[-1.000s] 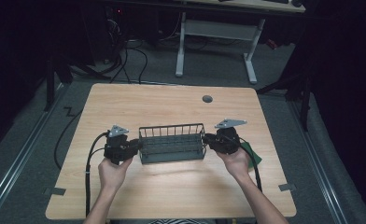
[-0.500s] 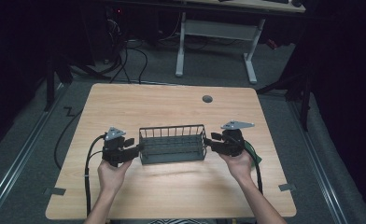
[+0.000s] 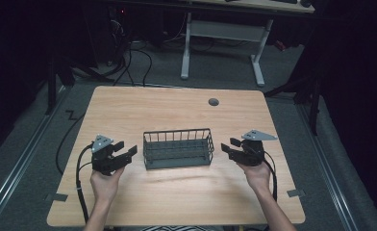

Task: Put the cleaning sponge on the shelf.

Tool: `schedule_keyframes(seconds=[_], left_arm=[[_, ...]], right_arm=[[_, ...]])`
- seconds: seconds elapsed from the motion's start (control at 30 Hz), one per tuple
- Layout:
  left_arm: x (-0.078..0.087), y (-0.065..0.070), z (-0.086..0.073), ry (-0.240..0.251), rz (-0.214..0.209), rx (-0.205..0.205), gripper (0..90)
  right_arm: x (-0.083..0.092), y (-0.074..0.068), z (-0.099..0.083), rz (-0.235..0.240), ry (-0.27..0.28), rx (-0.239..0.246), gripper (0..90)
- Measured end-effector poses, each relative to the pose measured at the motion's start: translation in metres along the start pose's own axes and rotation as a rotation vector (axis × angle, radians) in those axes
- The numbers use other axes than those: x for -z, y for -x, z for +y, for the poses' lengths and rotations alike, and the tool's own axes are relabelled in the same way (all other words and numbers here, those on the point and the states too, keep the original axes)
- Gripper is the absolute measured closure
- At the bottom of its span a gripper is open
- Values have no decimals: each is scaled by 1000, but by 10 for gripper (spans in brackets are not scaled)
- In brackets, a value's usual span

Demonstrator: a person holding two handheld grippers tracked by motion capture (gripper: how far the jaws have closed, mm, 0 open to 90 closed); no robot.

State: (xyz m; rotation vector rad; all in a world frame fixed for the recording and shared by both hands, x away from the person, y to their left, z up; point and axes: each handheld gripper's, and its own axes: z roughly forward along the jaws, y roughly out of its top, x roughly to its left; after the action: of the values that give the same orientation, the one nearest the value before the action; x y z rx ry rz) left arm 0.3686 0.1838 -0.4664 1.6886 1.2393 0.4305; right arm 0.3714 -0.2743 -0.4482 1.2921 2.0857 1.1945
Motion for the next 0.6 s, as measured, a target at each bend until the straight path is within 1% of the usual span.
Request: schedule_keyframes(seconds=[0.03,0.07,0.13,0.17,0.2,0.23,0.27,0.3,0.33,0.43,0.5,0.53,0.6], left_arm=[[1,-3,-2,-3,8,4,406],[2,-5,-4,-4,16,10,406],[2,-10,-8,-13,33,12,403],[2,-12,-10,-22,46,10,402],[1,-14,-12,-29,58,7,398],[1,-15,-14,-35,71,3,398],[0,-17,-17,-42,84,-2,395],[-1,-19,-20,-49,98,-6,395],[-2,-20,-22,-56,110,-8,394],[-6,-25,-30,-83,142,-13,389],[-9,-26,-33,-97,163,-22,387],[-10,-27,-35,-104,172,-29,385],[-13,-29,-39,-112,182,-31,383]], right_arm=[[5,6,-4,-9,5,-15,507],[5,6,-4,-9,5,-15,507],[10,13,-8,-23,2,-23,503],[13,16,-11,-28,7,-31,501],[17,22,-15,-40,17,-40,497],[17,22,-15,-40,17,-40,493],[22,28,-19,-55,22,-41,480],[22,28,-19,-55,22,-41,480],[24,31,-21,-63,25,-43,471],[29,41,-27,-86,17,-42,436],[32,47,-32,-96,17,-57,408],[34,53,-36,-112,11,-56,383],[35,55,-39,-120,0,-59,369]])
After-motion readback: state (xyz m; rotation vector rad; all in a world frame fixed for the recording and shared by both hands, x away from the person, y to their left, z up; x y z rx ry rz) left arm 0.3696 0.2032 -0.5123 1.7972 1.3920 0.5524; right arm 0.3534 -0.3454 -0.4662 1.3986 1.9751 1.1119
